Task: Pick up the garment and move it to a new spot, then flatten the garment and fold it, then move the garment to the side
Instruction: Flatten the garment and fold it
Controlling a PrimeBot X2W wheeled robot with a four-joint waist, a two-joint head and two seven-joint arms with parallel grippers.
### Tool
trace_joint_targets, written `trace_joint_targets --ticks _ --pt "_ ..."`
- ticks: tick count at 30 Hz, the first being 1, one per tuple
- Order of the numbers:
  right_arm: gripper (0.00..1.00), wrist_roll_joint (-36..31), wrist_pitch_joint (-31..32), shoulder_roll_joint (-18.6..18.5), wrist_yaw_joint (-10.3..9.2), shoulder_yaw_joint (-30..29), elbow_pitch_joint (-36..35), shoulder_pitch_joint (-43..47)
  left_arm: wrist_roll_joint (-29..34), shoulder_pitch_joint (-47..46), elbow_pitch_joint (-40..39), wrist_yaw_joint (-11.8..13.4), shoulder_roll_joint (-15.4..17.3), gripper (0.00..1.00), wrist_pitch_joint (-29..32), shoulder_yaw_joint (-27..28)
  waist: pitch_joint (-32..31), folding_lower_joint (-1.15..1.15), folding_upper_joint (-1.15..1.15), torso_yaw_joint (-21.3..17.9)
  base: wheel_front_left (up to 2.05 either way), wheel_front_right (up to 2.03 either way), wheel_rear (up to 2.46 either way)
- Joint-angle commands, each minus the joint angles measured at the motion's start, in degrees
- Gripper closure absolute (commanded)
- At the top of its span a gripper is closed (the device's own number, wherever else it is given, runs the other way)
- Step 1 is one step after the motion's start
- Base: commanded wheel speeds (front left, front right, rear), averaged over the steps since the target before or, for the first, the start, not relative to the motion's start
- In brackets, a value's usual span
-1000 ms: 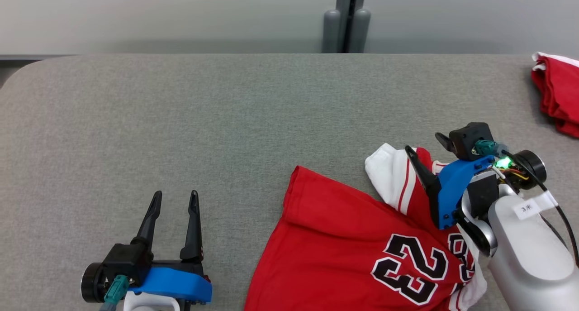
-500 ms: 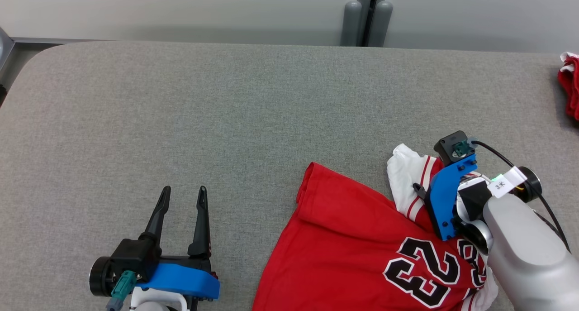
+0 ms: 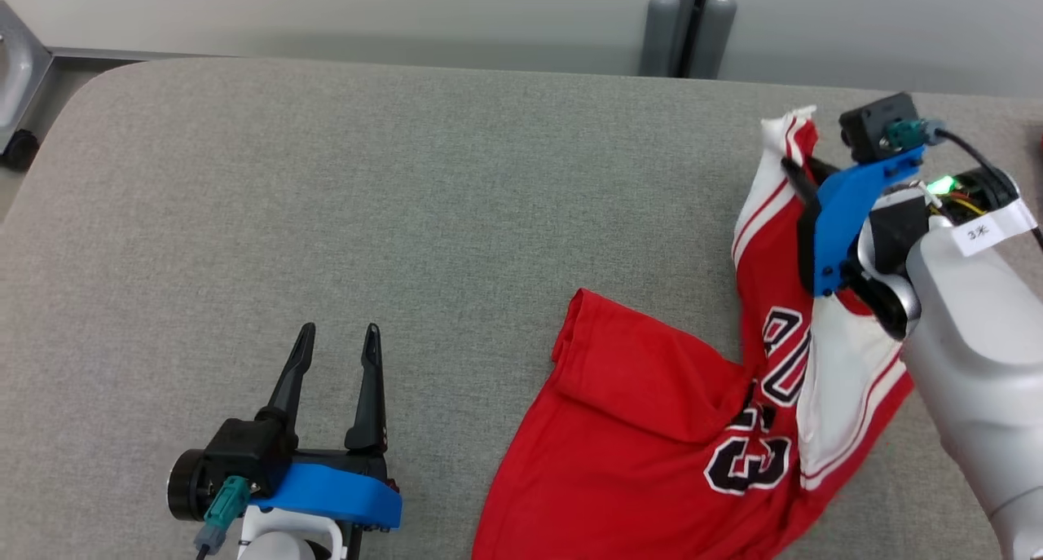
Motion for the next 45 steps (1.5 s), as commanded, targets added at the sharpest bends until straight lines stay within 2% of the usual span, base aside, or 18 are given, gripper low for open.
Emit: trace_joint_targets --ticks 1,7,9,10,17,22,25,29,35,39,45 --pt "1.00 -0.80 -2.67 1.13 0.03 -1.90 1.93 -2.87 -0.20 -0.63 -0.05 0.25 -0.03 0.00 -0.26 -0.06 0.39 0.00 0.00 0.69 0.00 0.00 0.00" --pt "1.00 -4.90 -10.27 4.47 0.02 -6.34 10.20 -7.92 -0.71 -1.47 0.11 0.41 -0.03 0.00 -0.26 -0.87 1.21 0.00 0.00 2.45 0.00 0.00 0.00" --pt "0.04 -5.77 -11.14 5.58 0.01 -6.41 13.06 -8.85 -0.86 -1.34 0.19 0.55 -0.04 0.00 -0.26 -1.06 1.23 0.00 0.00 2.69 0.00 0.00 0.00" --pt "0.00 -5.97 -11.94 5.94 0.02 -6.73 14.17 -9.35 -0.93 -1.22 0.18 0.54 -0.04 0.00 -0.26 -1.12 1.18 0.00 0.00 2.70 0.00 0.00 0.00" --pt "0.00 -5.75 -19.52 7.56 0.02 -5.54 18.23 -6.88 -0.38 0.26 0.28 0.87 -0.02 0.00 -0.26 -0.28 -0.61 0.00 0.00 0.95 0.00 0.00 0.00" --pt "0.00 -2.82 -26.43 6.82 0.02 -4.48 16.32 -2.79 0.92 1.59 0.26 0.48 -0.02 0.00 -0.26 0.92 -3.10 0.00 0.00 -1.66 0.00 0.00 0.00" --pt "0.00 -1.59 -27.87 6.30 0.02 -4.15 14.31 -0.38 1.47 2.45 0.20 0.34 -0.03 0.00 -0.26 1.82 -4.20 0.00 0.00 -2.89 0.00 0.00 0.00" --pt "0.00 0.97 -28.91 4.89 0.02 -4.25 7.87 6.02 2.43 3.99 -0.17 0.02 -0.05 0.00 -0.26 3.42 -5.83 0.00 0.00 -5.20 0.00 0.00 0.00" --pt "0.00 0.84 -28.96 3.42 0.02 -7.24 -7.79 20.09 3.02 5.68 -0.67 -0.44 -0.03 0.00 -0.25 4.59 -7.06 0.00 0.00 -6.95 0.00 0.00 0.00" --pt "0.00 -0.87 -28.96 4.55 0.03 -10.69 -17.61 30.83 3.23 5.95 -0.70 -0.69 -0.01 0.00 -0.26 4.74 -7.34 0.00 0.00 -6.85 0.00 0.00 0.00" --pt "0.00 -4.27 -28.95 8.62 0.02 -16.47 -29.35 44.40 3.10 6.56 -1.06 -0.60 -0.03 0.00 -0.25 4.88 -7.47 0.00 0.00 -6.26 0.00 0.00 0.00"
